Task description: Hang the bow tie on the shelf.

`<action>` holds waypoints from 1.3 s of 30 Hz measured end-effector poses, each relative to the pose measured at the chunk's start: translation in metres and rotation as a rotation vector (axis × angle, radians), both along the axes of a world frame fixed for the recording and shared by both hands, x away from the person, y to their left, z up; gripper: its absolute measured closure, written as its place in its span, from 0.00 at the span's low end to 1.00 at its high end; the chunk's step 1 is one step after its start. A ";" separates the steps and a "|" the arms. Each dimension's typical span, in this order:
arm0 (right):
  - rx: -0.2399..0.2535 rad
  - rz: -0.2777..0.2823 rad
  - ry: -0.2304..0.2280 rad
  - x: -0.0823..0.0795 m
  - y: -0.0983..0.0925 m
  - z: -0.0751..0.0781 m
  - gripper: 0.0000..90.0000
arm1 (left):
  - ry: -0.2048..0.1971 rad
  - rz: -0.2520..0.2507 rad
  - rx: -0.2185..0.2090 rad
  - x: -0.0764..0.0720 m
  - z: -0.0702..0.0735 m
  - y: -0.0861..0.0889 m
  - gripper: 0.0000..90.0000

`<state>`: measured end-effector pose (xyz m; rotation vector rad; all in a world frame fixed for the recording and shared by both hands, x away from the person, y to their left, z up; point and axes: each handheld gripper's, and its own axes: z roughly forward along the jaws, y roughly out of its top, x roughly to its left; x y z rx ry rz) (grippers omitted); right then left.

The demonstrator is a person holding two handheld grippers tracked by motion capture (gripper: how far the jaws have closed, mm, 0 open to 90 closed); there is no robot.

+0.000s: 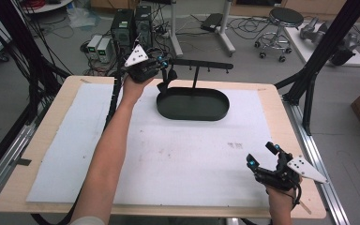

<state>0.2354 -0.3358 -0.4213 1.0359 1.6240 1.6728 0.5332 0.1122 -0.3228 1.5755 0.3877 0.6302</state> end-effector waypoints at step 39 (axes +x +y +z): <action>-0.042 -0.086 -0.059 -0.009 -0.005 0.001 0.09 | -0.021 0.440 -0.153 -0.228 -0.033 0.171 0.14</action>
